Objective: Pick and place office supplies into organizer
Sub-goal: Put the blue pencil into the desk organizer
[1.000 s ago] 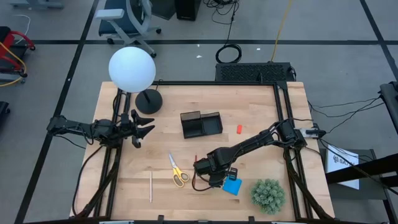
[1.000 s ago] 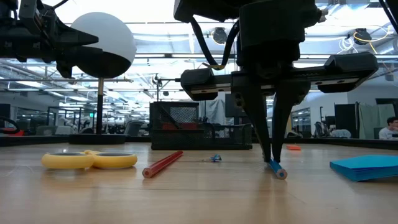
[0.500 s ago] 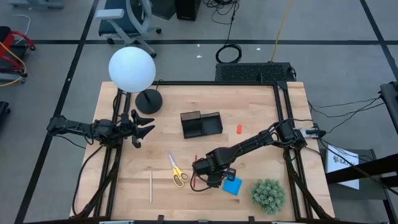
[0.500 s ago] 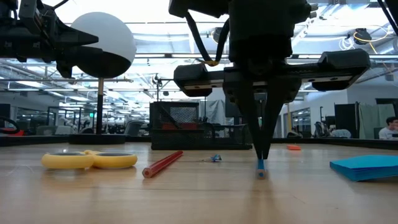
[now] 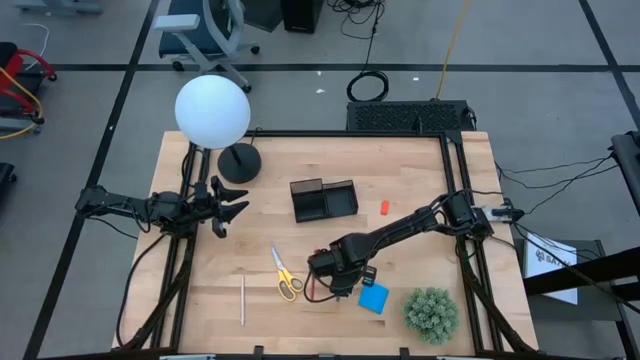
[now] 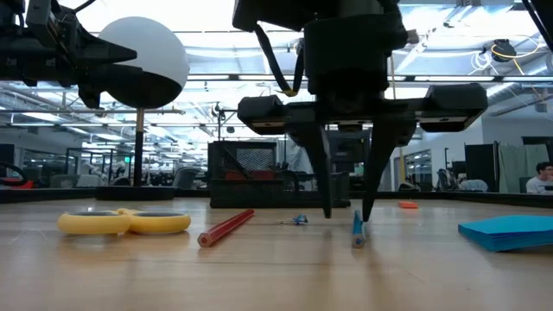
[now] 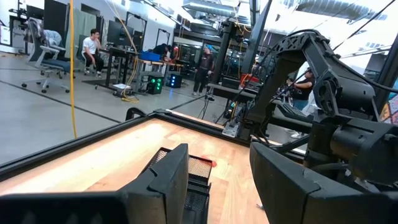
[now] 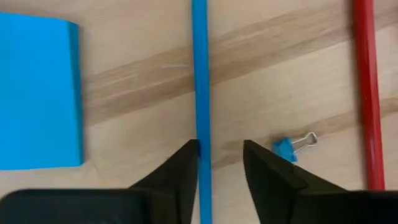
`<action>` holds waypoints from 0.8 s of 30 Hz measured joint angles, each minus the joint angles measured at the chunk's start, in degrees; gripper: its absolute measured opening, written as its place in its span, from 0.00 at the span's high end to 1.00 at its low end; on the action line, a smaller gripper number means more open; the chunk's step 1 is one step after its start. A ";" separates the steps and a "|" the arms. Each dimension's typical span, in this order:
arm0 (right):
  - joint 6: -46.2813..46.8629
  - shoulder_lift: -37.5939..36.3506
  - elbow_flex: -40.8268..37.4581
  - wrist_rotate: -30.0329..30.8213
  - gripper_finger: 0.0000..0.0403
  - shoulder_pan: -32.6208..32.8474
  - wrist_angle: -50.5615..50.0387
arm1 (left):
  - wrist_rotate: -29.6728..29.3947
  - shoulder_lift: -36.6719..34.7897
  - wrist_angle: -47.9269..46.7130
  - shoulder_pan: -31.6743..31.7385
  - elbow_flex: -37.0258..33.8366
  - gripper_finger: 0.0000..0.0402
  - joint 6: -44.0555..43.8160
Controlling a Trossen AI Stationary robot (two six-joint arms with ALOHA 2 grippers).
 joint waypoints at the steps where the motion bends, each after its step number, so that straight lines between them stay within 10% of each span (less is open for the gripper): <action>1: 0.26 0.05 0.00 -0.08 0.67 -0.16 0.00 | 0.00 -0.01 0.00 -0.01 0.00 0.58 0.00; 24: 0.92 -0.10 -3.18 -3.95 0.91 -0.38 -1.66 | 0.00 0.00 -0.13 0.01 0.00 0.58 0.42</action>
